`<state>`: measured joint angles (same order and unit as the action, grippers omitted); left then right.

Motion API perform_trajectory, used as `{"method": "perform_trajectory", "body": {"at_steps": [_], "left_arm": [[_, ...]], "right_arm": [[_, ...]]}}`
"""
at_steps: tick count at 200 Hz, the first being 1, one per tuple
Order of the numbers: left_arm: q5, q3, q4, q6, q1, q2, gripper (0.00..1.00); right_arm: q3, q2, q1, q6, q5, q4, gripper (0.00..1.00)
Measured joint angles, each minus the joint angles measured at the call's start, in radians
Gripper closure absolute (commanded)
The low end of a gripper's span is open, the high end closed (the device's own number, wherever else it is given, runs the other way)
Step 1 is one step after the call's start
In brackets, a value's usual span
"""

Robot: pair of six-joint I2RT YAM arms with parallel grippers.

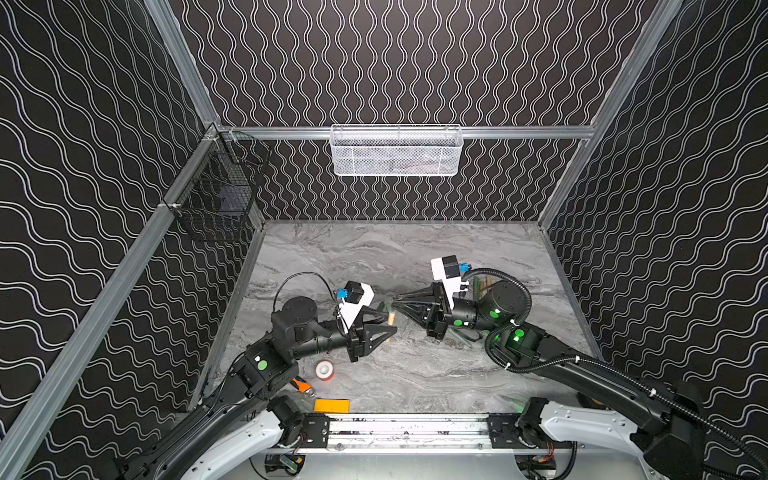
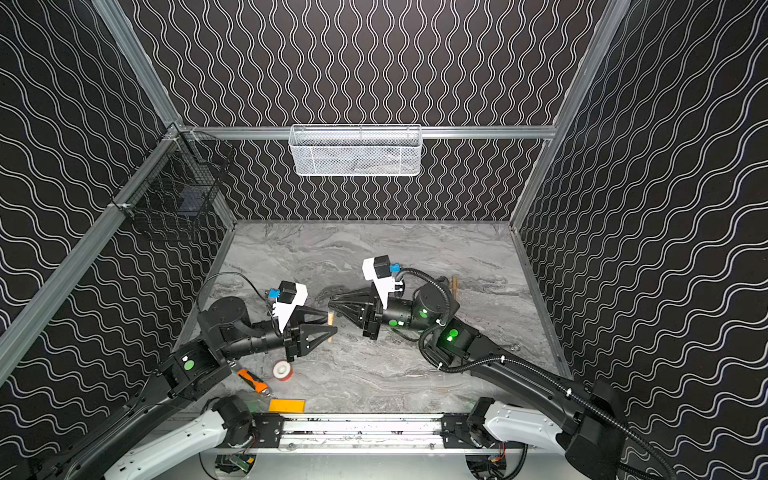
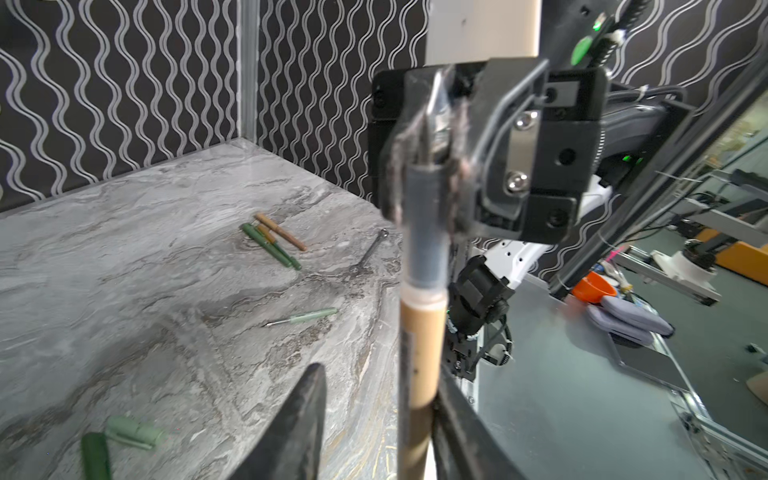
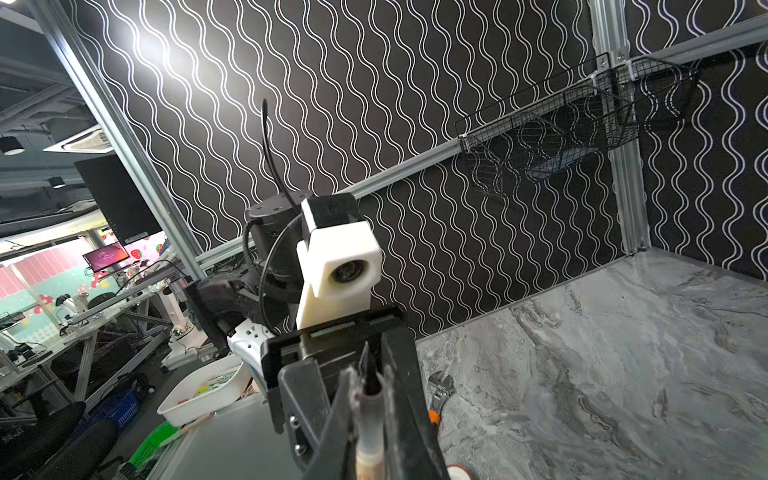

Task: Insert the pens into the pen caps
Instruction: 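Bring the tan pencil to the left gripper and close the left gripper on it, then lower the open right gripper to the light-green caps and grasp one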

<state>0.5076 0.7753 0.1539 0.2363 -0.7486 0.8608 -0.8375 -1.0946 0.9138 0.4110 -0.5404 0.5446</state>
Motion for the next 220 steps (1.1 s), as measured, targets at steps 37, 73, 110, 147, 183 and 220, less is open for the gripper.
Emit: {"method": "perform_trajectory", "body": {"at_steps": [37,73,110,147,183,220], "left_arm": [[0.036,0.001,-0.008,0.0,0.0,0.003,0.86],[-0.015,0.014,0.047,-0.002,0.002,-0.011,0.95],[-0.102,0.071,0.194,-0.019,0.006,-0.009,1.0],[-0.203,0.105,0.367,-0.032,0.06,-0.027,1.0],[-0.262,0.089,0.484,-0.034,0.145,-0.05,1.0],[-0.267,0.064,0.504,-0.045,0.156,-0.098,1.0]], "right_arm": [[0.009,0.001,0.0,0.0,0.006,0.007,0.86],[0.018,0.001,0.001,0.014,0.019,-0.013,0.65],[0.018,0.013,-0.016,-0.001,0.093,-0.118,0.4],[-0.049,-0.068,-0.079,-0.03,0.194,-0.325,0.36],[-0.226,-0.307,-0.158,-0.061,0.292,-0.6,0.39],[-0.335,-0.539,-0.192,-0.117,0.3,-0.765,0.43]]}}
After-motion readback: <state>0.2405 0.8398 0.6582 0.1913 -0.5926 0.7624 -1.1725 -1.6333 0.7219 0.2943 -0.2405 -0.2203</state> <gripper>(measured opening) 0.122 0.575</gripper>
